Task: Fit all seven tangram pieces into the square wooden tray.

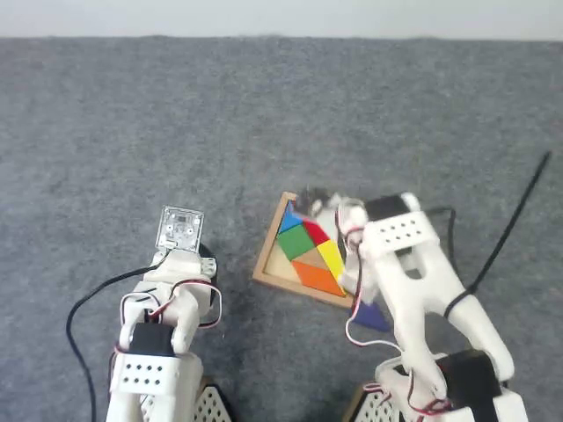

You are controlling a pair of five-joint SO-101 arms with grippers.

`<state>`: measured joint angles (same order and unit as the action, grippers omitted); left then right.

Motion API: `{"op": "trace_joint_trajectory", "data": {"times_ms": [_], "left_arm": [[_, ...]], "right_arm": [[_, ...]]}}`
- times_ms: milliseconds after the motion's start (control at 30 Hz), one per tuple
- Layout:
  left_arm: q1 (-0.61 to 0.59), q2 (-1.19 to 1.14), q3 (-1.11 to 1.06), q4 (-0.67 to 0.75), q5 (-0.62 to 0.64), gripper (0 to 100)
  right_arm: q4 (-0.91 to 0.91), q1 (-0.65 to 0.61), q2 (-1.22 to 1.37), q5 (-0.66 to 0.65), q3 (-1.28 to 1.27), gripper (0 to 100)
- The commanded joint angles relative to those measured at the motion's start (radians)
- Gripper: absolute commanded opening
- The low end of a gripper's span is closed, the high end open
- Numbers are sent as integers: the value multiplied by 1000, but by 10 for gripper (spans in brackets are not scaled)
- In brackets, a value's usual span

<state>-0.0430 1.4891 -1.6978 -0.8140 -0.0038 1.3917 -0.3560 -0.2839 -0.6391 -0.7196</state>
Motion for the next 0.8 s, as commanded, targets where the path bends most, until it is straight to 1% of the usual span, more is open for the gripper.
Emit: {"op": "trace_joint_trajectory", "data": {"times_ms": [0, 100, 233, 333, 500, 633, 767], "left_arm": [[-5, 12, 8, -2, 5, 14], [-5, 12, 8, -2, 5, 14], [-5, 12, 8, -2, 5, 14], [-5, 12, 8, -2, 5, 14], [-5, 12, 8, -2, 5, 14], [-5, 12, 8, -2, 5, 14], [-5, 12, 8, -2, 5, 14]], "right_arm": [[-136, 27, -81, 72, -163, 9], [-219, 30, -166, 118, -275, 9], [-271, 28, -243, 129, -345, 12], [-274, 27, -248, 152, -351, 67], [-292, 25, -225, 347, -351, 169], [-292, 7, -208, 465, -351, 180], [-292, -38, -216, 440, -339, 180]]}}
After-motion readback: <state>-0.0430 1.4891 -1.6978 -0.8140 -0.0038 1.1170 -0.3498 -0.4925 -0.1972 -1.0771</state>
